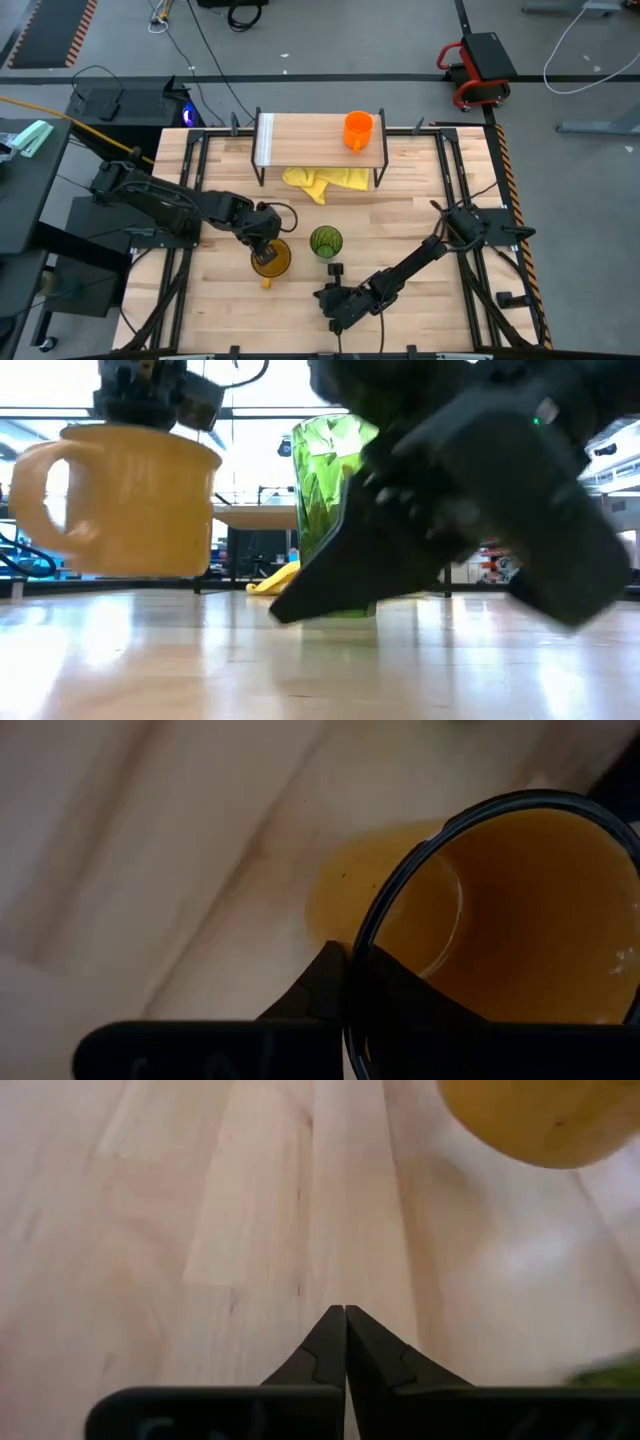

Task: Stack small to large cups/mugs on shelf
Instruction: Put the yellow mug on the shelf

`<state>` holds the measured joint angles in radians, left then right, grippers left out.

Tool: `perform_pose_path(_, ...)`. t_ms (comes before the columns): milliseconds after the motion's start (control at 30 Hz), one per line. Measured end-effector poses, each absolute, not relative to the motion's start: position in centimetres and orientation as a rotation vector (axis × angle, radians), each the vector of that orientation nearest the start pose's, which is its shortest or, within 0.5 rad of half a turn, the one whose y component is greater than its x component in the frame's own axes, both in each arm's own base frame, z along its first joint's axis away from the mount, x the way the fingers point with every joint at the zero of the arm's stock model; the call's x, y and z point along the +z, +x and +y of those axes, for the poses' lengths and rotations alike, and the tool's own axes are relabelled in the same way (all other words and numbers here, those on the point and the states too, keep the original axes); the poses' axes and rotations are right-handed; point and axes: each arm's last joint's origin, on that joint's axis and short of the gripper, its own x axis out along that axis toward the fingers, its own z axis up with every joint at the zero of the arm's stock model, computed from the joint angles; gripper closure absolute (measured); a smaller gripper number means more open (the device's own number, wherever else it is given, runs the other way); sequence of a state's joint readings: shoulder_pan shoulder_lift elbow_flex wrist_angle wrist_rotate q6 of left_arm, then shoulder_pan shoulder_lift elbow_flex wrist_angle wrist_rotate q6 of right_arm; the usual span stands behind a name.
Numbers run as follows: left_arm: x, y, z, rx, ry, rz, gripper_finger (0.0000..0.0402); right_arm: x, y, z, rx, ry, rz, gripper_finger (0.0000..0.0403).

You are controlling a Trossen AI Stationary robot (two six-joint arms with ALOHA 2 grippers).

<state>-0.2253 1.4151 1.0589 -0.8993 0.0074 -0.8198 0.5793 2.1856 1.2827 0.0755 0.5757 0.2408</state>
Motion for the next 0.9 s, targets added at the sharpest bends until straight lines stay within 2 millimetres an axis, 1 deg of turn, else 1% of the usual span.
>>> perform_pose_path(67,25.6,25.6,-5.8,0.317,-0.548,1.220,0.0377,10.6,36.7,22.6,-0.083,-0.234,0.691,0.0396)
perform_pose_path(167,27.7,26.1,-5.4,0.309,-0.561,1.172,0.0377,12.0,35.8,22.9,-0.094,-0.254,0.698,0.0398)
perform_pose_path(267,29.4,26.0,-4.4,0.354,-0.555,1.184,0.0377,13.1,34.3,22.9,-0.118,-0.250,0.729,0.0393)
perform_pose_path(333,30.5,26.0,-3.5,0.393,-0.556,1.164,0.0377,13.6,32.9,22.7,-0.149,-0.235,0.751,0.0391)
perform_pose_path(467,32.6,25.9,-1.2,0.485,-0.565,1.130,0.0377,14.1,30.0,21.8,-0.215,-0.193,0.735,0.0393)
perform_pose_path(567,34.0,26.1,0.8,0.496,-0.568,1.079,0.0377,14.7,28.2,20.9,-0.246,-0.152,0.705,0.0396)
perform_pose_path(633,35.1,26.2,2.2,0.511,-0.579,1.022,0.0377,15.0,27.5,20.1,-0.257,-0.124,0.694,0.0396)
perform_pose_path(733,36.3,26.2,4.3,0.547,-0.569,0.991,0.0377,15.2,26.7,18.8,-0.279,-0.100,0.691,0.0395)
perform_pose_path(900,38.6,27.3,7.7,0.586,-0.548,0.938,0.0377,15.7,25.8,16.6,-0.294,-0.081,0.703,0.0397)
